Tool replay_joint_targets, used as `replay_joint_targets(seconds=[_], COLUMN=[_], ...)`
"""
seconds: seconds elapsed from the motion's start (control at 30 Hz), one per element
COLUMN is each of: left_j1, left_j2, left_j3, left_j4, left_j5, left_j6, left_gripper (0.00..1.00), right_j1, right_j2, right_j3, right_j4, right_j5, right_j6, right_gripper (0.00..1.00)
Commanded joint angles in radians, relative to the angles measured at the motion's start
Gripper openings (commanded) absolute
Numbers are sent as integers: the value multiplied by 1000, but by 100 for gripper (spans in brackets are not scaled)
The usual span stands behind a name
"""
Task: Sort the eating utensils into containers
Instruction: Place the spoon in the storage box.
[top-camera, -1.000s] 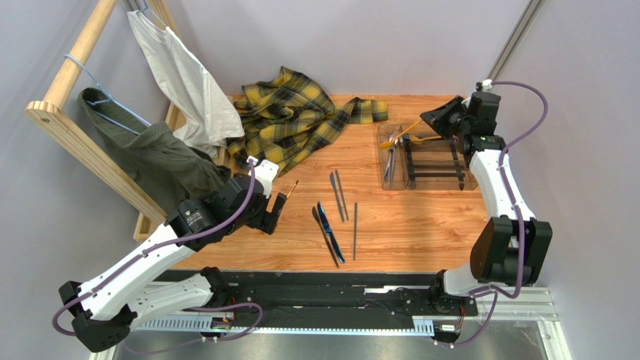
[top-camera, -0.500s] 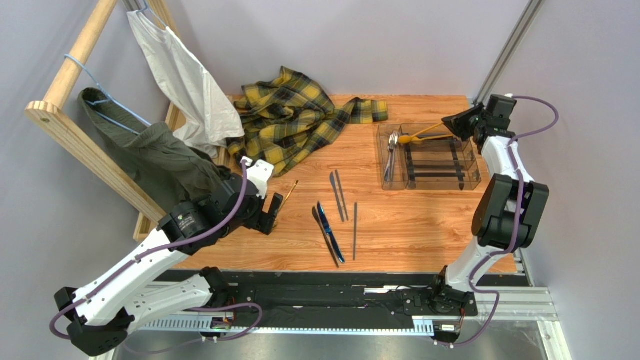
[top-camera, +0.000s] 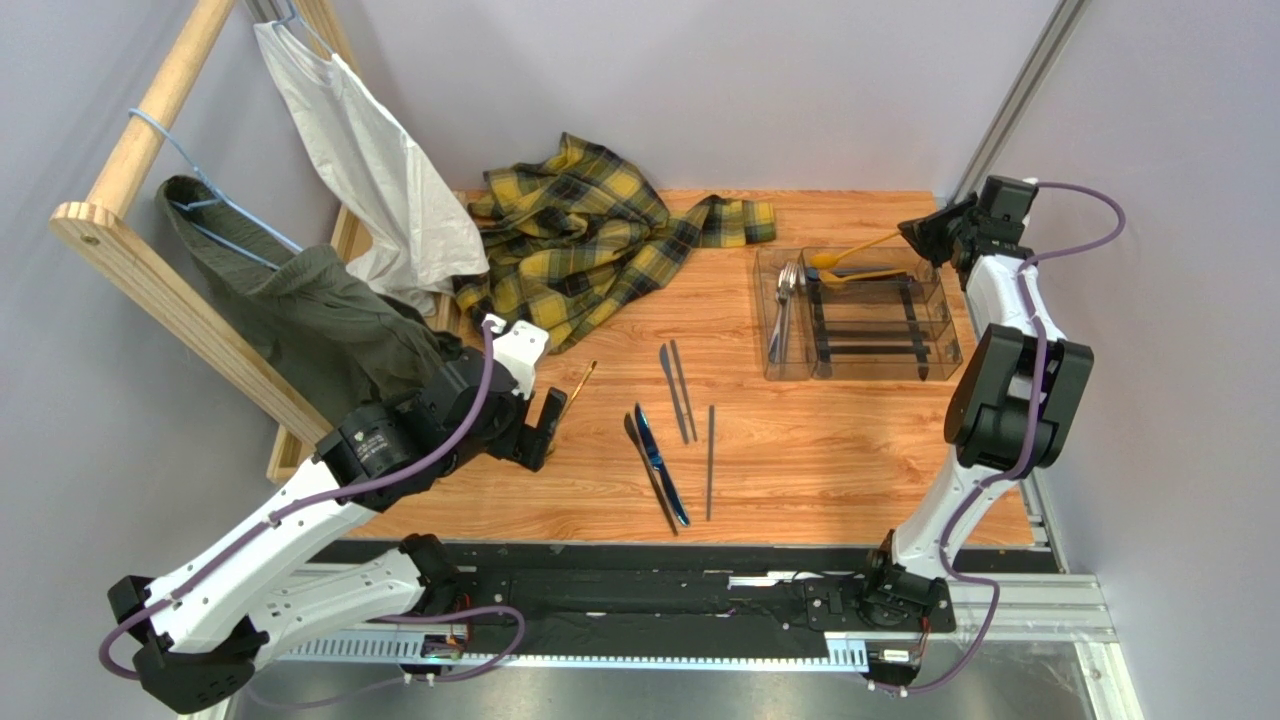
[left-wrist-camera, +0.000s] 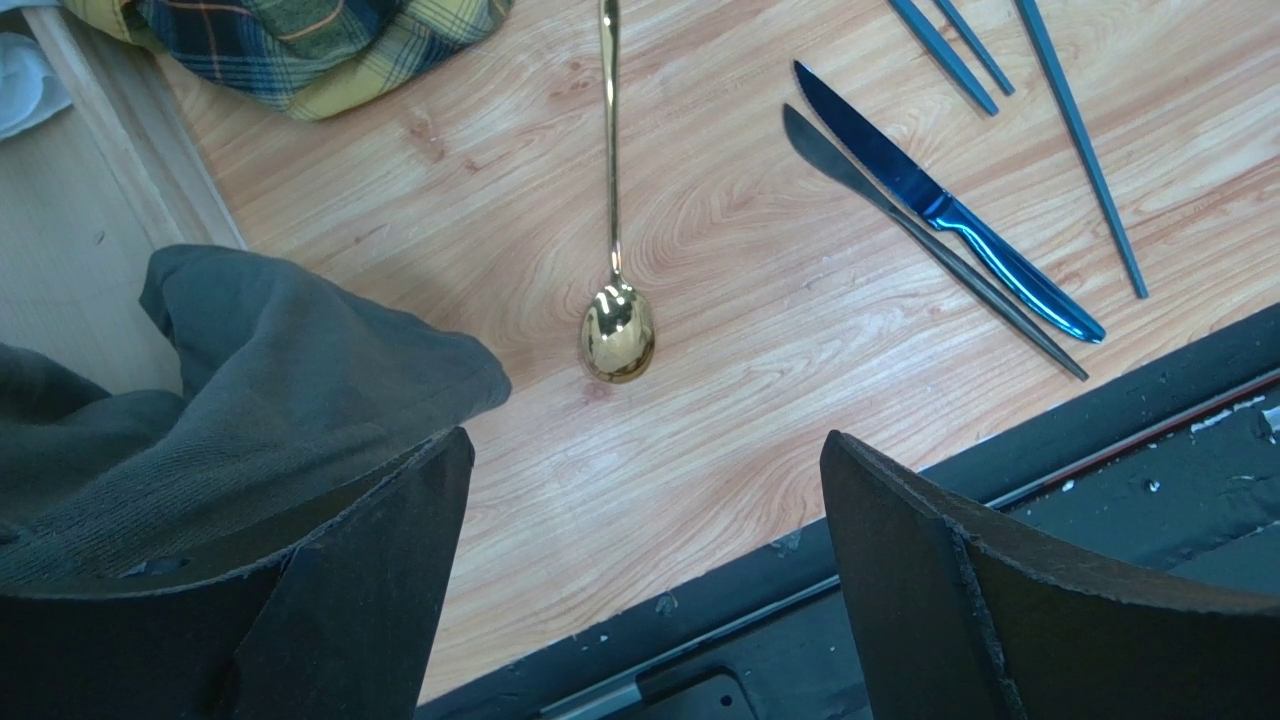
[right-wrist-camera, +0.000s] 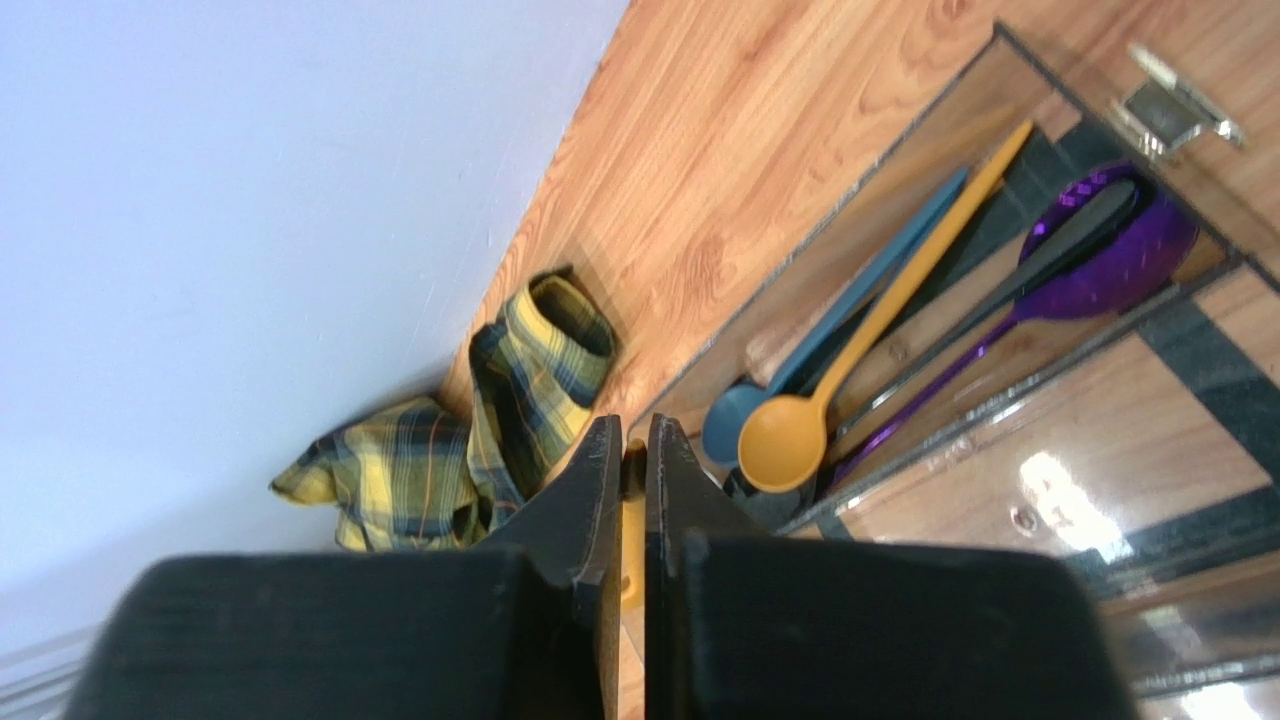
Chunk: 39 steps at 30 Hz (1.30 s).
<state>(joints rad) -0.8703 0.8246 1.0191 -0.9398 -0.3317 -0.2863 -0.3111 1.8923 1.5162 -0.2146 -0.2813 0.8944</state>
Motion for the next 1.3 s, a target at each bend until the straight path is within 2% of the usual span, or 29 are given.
replay_joint_targets(seconds=[0.0, 0.17, 0.7, 0.83, 0.93, 0.97, 1.03, 1.07, 1.13, 1.17, 1.27], left_j1=[-1, -1, -1, -1, -1, -1, -1, -1, -1, -1, -1], left_j2=[-18, -25, -24, -27, -25, -25, -22, -21, -18, -19, -15], left_j3=[-7, -10, -13, -14, -17, -16, -17, -17, -17, -17, -16], left_j4=[27, 30, 39, 41, 42, 42, 42, 42, 45, 44, 44], left_j5=[0, 5, 29, 29, 29, 29, 29, 29, 31, 31, 33], left_j6=[16, 19, 29, 29, 30, 29, 30, 29, 30, 30, 32], left_gripper=[95, 95, 95, 95, 95, 95, 95, 95, 95, 95, 95], right_j1=[-5, -6, 21, 32, 33, 32, 32, 32, 32, 32, 32], right_j2=[40, 111, 186, 192, 194, 191, 180, 174, 150, 137, 71], right_j3=[99, 174, 156, 159, 159, 157, 156, 151, 148, 141, 105], right_j4=[9, -42, -31, -35, -39, -42, -49, -46, -48, -48, -42], right_j5=[60, 76, 48, 44, 39, 40, 51, 56, 68, 74, 125], right_j6=[5, -29, -71, -92, -100, -100, -103, -103, -103, -104, -92], right_gripper=[0, 0, 2, 8, 16, 25, 33, 40, 46, 55, 68])
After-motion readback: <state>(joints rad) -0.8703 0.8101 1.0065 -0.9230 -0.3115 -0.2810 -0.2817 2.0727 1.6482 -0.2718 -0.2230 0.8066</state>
